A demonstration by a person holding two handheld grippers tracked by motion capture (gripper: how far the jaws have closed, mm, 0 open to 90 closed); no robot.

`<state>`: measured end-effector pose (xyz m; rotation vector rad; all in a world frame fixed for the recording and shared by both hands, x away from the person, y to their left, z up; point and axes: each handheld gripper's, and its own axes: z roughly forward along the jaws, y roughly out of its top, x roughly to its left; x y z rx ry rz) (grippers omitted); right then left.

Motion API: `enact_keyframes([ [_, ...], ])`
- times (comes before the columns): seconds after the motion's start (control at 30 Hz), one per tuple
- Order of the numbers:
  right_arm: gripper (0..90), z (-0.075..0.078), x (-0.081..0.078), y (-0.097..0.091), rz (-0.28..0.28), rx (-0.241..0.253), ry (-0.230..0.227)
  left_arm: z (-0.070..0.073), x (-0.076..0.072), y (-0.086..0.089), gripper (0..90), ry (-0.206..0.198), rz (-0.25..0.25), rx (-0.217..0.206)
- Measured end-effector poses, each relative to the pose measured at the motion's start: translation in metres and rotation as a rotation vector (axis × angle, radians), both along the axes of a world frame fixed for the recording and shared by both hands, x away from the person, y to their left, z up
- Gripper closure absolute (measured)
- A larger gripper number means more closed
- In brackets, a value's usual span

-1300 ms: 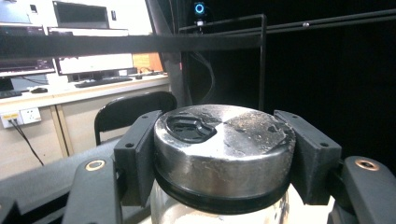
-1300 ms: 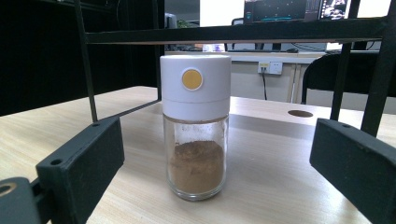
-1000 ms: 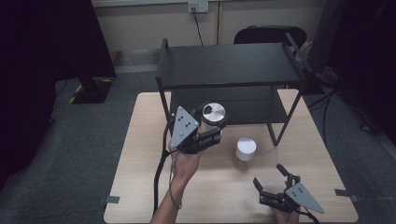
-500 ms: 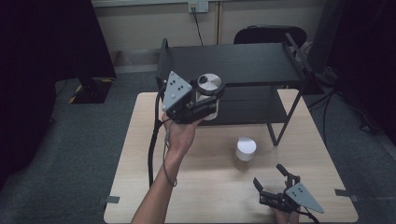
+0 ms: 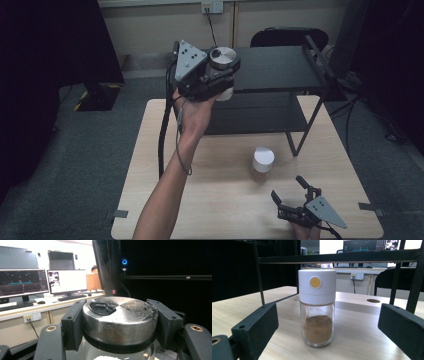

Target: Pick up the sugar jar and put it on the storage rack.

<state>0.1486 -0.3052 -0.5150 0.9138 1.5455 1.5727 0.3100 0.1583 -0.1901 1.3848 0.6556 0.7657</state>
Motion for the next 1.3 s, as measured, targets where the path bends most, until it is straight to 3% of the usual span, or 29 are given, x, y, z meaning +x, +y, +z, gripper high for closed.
enact_keyframes([
  [0.17, 1.7, 0.0, 0.0, 0.0, 0.003, 0.0, 0.0, 0.0, 0.016, -0.01, 35.4, 0.003, 0.024, 0.015],
  [0.33, 1.7, 0.0, 0.0, -0.001, 0.007, 0.0, 0.0, -0.006, 0.022, -0.028, 35.4, 0.014, 0.075, 0.015],
  [0.5, 1.7, 0.0, 0.001, -0.002, 0.014, 0.0, 0.0, -0.011, 0.03, -0.036, 35.4, 0.01, 0.083, -0.009],
  [0.6, 1.7, 0.0, 0.001, -0.002, 0.015, 0.0, 0.0, -0.016, 0.032, -0.038, 35.4, 0.016, 0.096, -0.044],
  [0.83, 1.7, 0.0, 0.001, -0.003, 0.018, 0.0, 0.0, -0.021, 0.037, -0.039, 35.4, -0.015, 0.093, -0.04],
  [1.0, 1.7, 0.0, 0.001, -0.003, 0.018, 0.0, 0.0, -0.025, 0.038, -0.035, 35.3, -0.001, 0.089, -0.077],
  [1.2, 1.7, 0.0, 0.001, -0.003, 0.018, 0.0, 0.0, -0.024, 0.038, -0.032, 34.8, -0.006, 0.078, -0.054],
  [1.23, 1.7, 0.0, 0.001, -0.003, 0.018, 0.0, 0.0, -0.025, 0.039, -0.032, 32.7, -0.023, 0.071, -0.035],
  [1.27, 1.7, 0.0, 0.001, -0.002, 0.017, 0.0, 0.0, -0.025, 0.037, -0.034, 19.3, -0.037, 0.081, -0.01],
  [1.3, 1.7, 0.0, 0.001, -0.002, 0.017, 0.0, 0.0, -0.025, 0.035, -0.035, 19.3, -0.05, 0.091, 0.006],
])
